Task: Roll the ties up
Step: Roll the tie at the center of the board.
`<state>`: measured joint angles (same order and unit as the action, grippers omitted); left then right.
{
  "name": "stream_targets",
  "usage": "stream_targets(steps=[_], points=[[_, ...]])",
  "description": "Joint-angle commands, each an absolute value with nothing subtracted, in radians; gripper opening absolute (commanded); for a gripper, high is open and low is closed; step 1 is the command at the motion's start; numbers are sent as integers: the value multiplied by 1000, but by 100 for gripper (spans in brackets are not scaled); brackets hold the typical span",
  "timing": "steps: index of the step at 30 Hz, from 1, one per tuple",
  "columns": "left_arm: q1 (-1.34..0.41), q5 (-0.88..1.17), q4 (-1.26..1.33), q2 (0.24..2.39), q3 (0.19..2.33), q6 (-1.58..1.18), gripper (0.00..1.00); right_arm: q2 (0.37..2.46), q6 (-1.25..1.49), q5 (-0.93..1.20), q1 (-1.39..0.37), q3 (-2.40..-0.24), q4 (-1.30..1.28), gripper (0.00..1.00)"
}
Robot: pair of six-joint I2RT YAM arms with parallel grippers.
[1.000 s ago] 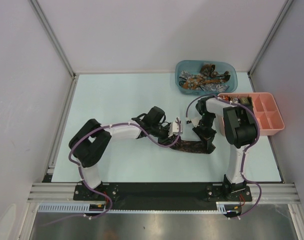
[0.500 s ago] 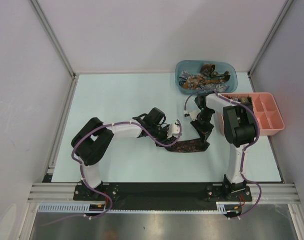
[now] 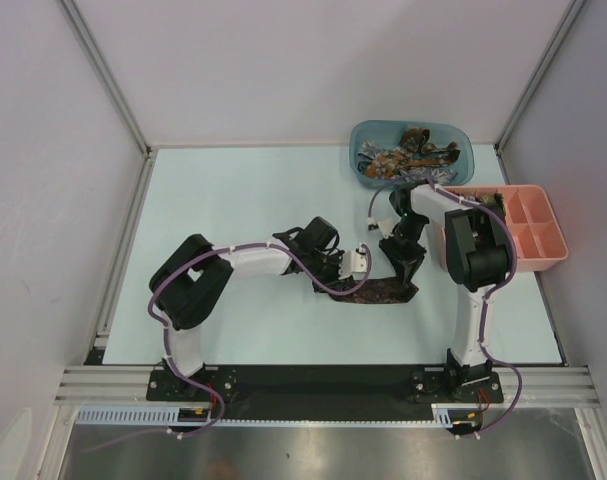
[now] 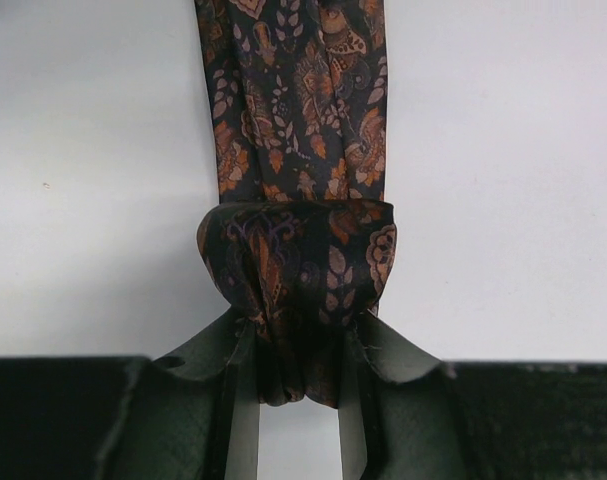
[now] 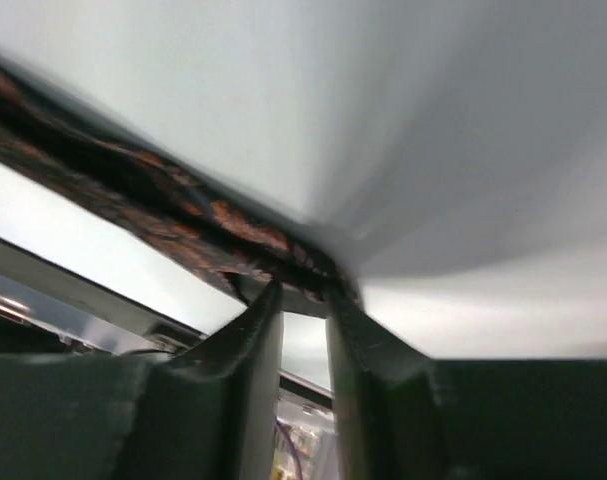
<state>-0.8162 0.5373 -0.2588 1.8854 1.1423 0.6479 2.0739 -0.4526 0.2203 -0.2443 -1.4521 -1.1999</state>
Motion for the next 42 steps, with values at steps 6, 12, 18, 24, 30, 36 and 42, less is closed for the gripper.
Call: stream_targets(steps=[6,12,18,24,30,36,42], points=[[-851,403,-328,1944,1175,626,6,1902,-281,684,-150,-1451,-1201,38],[-854,405,-311,1941,1167,606,10,1864,-80,978,-135,-1275,-1002,38],[-859,406,-301,1942,1164,597,13,1830,139,1019,-176,-1160,-721,39],[-862,408,-302,1944,1166,600,15,1847,187,1008,-222,-1132,-615,42],[-864,403,-302,1945,1166,598,17,1874,186,1008,-259,-1143,-618,42],[-862,403,-301,1947,1163,601,18,1899,130,988,-293,-1137,-672,41],[-864,400,-302,1944,1157,601,20,1931,109,988,-302,-1152,-695,28]])
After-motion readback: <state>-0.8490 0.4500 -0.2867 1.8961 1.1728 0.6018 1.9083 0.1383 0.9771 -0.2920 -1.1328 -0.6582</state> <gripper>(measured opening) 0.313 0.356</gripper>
